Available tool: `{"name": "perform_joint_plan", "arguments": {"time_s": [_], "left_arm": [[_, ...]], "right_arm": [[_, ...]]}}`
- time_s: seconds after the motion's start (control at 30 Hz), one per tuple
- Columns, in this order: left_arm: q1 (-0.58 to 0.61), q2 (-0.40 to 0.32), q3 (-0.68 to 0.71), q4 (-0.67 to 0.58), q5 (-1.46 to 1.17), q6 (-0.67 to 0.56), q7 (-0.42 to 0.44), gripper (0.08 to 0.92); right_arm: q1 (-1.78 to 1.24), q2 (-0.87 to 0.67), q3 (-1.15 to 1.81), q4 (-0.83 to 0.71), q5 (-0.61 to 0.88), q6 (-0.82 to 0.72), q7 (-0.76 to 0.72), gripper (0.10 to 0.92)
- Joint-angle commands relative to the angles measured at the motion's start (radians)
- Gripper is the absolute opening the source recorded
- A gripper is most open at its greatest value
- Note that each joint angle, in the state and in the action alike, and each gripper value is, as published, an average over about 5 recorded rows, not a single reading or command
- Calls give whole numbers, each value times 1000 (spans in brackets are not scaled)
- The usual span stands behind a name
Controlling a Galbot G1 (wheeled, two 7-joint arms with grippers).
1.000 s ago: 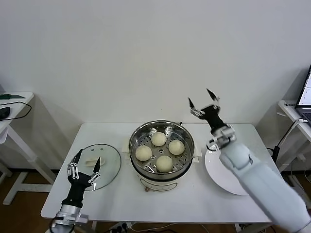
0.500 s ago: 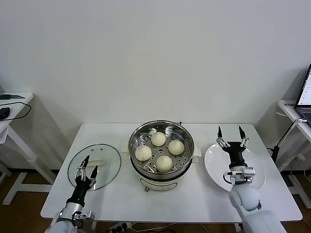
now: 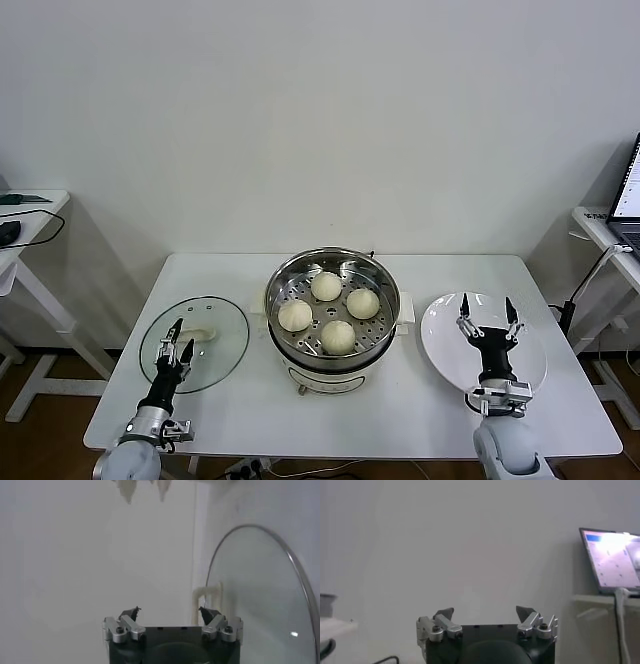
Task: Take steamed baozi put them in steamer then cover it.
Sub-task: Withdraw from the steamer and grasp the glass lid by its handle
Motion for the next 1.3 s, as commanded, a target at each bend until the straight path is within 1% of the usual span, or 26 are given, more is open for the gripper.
{"name": "perform_joint_plan", "arguments": {"time_s": [0.03, 0.7, 1.3], "left_arm": [[-71, 3, 4, 94, 38, 13, -2, 823], [-127, -13, 33, 125, 12, 30, -2, 823], [-177, -21, 56, 180, -8, 44, 0, 823]], "right_arm": [[-38, 24, 33, 6, -15, 6, -1, 823], [-35, 26, 33, 1, -23, 6, -3, 823], [-38, 28, 41, 4, -29, 6, -4, 823]]}}
